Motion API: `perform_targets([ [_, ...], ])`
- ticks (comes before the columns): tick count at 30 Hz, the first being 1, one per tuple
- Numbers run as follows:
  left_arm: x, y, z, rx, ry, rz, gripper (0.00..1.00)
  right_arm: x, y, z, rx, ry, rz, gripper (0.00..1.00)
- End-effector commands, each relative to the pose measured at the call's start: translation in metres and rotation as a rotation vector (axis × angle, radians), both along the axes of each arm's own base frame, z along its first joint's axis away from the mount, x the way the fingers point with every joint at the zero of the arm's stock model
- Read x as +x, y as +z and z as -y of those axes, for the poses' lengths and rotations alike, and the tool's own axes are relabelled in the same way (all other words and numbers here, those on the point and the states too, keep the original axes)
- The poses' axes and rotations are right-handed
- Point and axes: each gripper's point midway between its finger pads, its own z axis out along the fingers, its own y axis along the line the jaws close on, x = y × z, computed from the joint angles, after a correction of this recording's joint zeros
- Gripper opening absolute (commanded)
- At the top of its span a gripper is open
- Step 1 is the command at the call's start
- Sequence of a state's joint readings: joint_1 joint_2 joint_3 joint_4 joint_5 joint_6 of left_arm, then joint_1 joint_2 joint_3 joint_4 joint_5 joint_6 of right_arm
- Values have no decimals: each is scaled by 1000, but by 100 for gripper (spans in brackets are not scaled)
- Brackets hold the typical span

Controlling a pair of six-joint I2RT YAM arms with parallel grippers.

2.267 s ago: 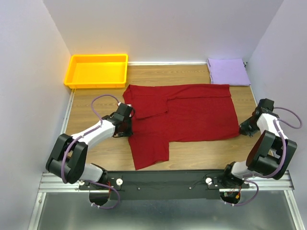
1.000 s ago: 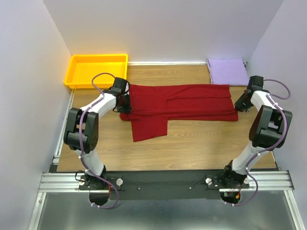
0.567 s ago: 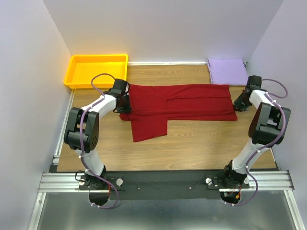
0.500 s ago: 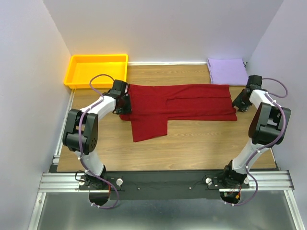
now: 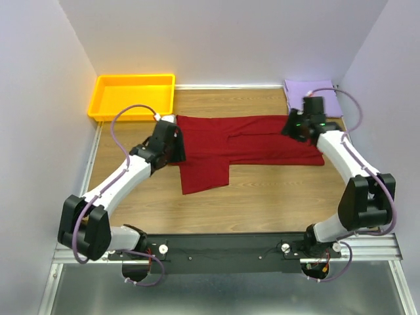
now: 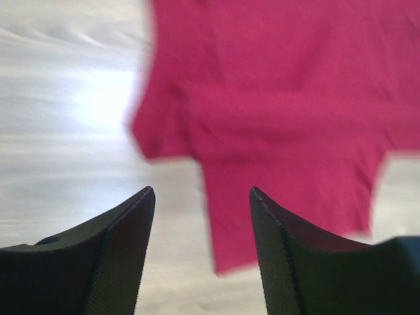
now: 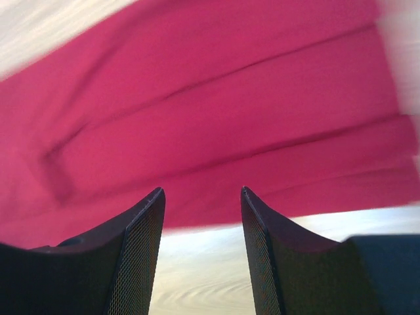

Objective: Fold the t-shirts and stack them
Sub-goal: Fold the tshirt

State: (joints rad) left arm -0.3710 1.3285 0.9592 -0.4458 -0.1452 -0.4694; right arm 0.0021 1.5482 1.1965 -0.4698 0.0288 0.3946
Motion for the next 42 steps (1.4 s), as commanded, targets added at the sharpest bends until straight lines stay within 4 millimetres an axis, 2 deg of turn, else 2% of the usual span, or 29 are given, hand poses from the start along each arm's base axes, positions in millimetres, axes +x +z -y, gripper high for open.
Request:
perform_targets([
  [1, -39, -19, 26, -20, -47, -74, 65, -32, -6, -118, 95, 285, 12, 57],
  [2, -49, -24, 38, -29, -81, -91, 61, -38, -9, -136, 115, 313, 7, 56],
  [4, -63, -40, 45, -40, -108, -146, 58, -53, -21, -172, 145, 384, -21, 56],
  [5, -68, -50, 47, -36, -114, -180, 57, -67, -28, -201, 162, 451, -34, 55],
  [6, -74, -56, 52, -44, -134, -206, 55, -75, -43, -217, 186, 466, -82, 55],
  [8, -78, -65, 55, -41, -148, -234, 55, -93, -56, -250, 221, 514, -116, 55],
  [11, -79, -77, 61, -37, -170, -269, 55, -110, -79, -275, 254, 546, -174, 55],
  [12, -80, -79, 63, -33, -188, -280, 55, -112, -88, -278, 255, 536, -201, 54],
  [15, -85, -97, 63, -1, -200, -334, 55, -120, -100, -285, 254, 536, -237, 54],
  [16, -85, -98, 63, 1, -203, -335, 55, -121, -99, -286, 262, 537, -241, 54],
  [22, -101, -120, 54, 44, -209, -410, 53, -138, -120, -282, 271, 510, -324, 52],
  [25, -109, -127, 51, 60, -212, -440, 49, -144, -126, -281, 273, 503, -357, 51],
  [29, -112, -131, 50, 73, -216, -458, 36, -149, -132, -282, 280, 508, -388, 48],
  [30, -111, -131, 50, 70, -215, -454, 27, -150, -135, -281, 278, 507, -398, 45],
  [32, -110, -129, 52, 66, -218, -451, 22, -153, -139, -282, 282, 517, -415, 39],
  [33, -111, -130, 51, 70, -217, -454, 13, -153, -139, -282, 282, 521, -416, 30],
  [34, -109, -130, 53, 65, -217, -450, 10, -153, -140, -283, 283, 523, -419, 25],
  [35, -108, -130, 53, 66, -218, -451, 0, -151, -137, -285, 286, 529, -411, 17],
  [39, -95, -118, 59, 60, -219, -404, 0, -137, -125, -290, 268, 557, -355, 4],
  [42, -62, -88, 67, 64, -201, -305, 0, -121, -114, -289, 230, 549, -301, 1],
])
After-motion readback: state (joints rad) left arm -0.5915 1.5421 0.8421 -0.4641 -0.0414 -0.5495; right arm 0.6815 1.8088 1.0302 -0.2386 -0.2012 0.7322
